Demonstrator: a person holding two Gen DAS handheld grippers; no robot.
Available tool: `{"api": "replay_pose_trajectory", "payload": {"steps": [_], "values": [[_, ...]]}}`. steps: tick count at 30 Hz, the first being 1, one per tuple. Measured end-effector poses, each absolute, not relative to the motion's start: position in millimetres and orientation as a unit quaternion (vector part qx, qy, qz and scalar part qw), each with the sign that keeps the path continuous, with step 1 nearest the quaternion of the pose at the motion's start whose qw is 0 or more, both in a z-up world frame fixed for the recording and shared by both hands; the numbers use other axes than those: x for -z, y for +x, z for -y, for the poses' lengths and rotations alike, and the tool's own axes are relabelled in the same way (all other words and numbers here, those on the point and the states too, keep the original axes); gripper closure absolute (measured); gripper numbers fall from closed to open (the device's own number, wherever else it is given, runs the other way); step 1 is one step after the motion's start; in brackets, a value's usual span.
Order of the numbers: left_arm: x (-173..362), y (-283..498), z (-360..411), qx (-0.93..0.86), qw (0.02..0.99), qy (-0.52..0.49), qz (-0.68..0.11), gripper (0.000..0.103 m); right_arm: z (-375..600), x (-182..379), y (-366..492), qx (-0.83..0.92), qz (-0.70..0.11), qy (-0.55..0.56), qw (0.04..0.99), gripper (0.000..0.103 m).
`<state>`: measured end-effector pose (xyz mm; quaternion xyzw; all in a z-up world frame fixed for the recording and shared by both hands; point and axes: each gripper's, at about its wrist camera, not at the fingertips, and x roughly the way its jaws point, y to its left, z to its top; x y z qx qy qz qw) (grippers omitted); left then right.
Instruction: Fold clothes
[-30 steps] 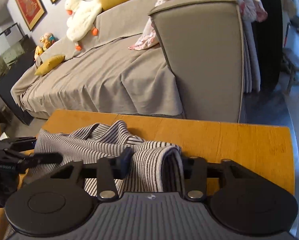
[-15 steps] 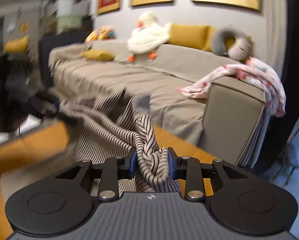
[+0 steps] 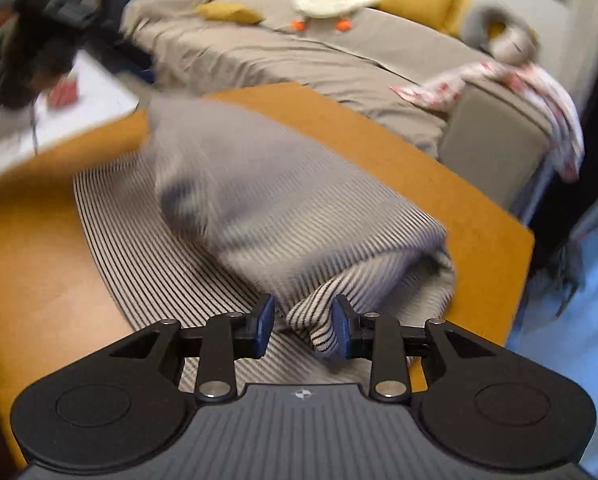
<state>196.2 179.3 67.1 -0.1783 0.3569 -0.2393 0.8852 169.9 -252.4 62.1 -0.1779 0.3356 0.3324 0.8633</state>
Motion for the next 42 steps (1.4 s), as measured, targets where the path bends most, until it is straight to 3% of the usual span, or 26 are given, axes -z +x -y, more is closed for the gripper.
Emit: {"api": "replay_pose_trajectory", "payload": {"steps": [2, 3, 7, 11, 13, 14, 15, 17, 19, 26, 31, 33, 35, 39, 41, 42], "values": [[-70, 198, -183, 0.246, 0.879, -0.199, -0.356, 0.006, 276, -75, 175, -0.316, -0.348, -0.084, 0.879, 0.034], [-69, 200, -182, 0.246, 0.877, -0.204, -0.358, 0.005, 289, -80, 179, -0.306, -0.352, -0.030, 0.884, 0.031], [-40, 224, -163, 0.228, 0.860, -0.208, -0.407, 0.005, 313, -64, 202, -0.269, -0.383, 0.145, 0.872, 0.029], [-11, 243, -142, 0.207, 0.851, -0.202, -0.439, 0.005, 291, -31, 221, -0.264, -0.396, 0.167, 0.863, 0.029], [-4, 251, -137, 0.192, 0.852, -0.204, -0.443, 0.014, 275, -14, 227, -0.268, -0.407, 0.167, 0.857, 0.029], [-3, 253, -135, 0.184, 0.855, -0.201, -0.441, 0.019, 267, -10, 227, -0.269, -0.397, 0.156, 0.863, 0.030], [-4, 254, -134, 0.178, 0.859, -0.195, -0.438, 0.031, 260, -11, 226, -0.271, -0.388, 0.133, 0.871, 0.033], [-10, 255, -130, 0.176, 0.867, -0.180, -0.431, 0.047, 250, -17, 225, -0.273, -0.373, 0.090, 0.882, 0.058], [-18, 254, -126, 0.176, 0.873, -0.166, -0.424, 0.073, 248, -30, 224, -0.277, -0.360, 0.069, 0.888, 0.081], [-75, 213, -128, 0.228, 0.885, -0.166, -0.369, 0.077, 274, -105, 211, -0.310, -0.290, 0.048, 0.904, 0.084], [-45, 187, -123, 0.233, 0.868, -0.172, -0.403, 0.075, 275, -69, 197, -0.299, -0.342, 0.025, 0.890, 0.083], [-18, 183, -119, 0.215, 0.855, -0.171, -0.439, 0.074, 271, -45, 193, -0.282, -0.366, 0.010, 0.887, 0.080], [1, 182, -118, 0.204, 0.847, -0.170, -0.461, 0.073, 271, -37, 188, -0.276, -0.357, -0.011, 0.892, 0.068], [0, 182, -120, 0.200, 0.850, -0.169, -0.457, 0.065, 274, -39, 190, -0.264, -0.362, -0.021, 0.894, 0.053], [-4, 181, -121, 0.193, 0.858, -0.152, -0.452, 0.058, 275, -41, 191, -0.256, -0.365, -0.029, 0.895, 0.030], [-7, 178, -121, 0.189, 0.862, -0.144, -0.448, 0.054, 277, -40, 189, -0.250, -0.368, -0.031, 0.895, 0.026]]}}
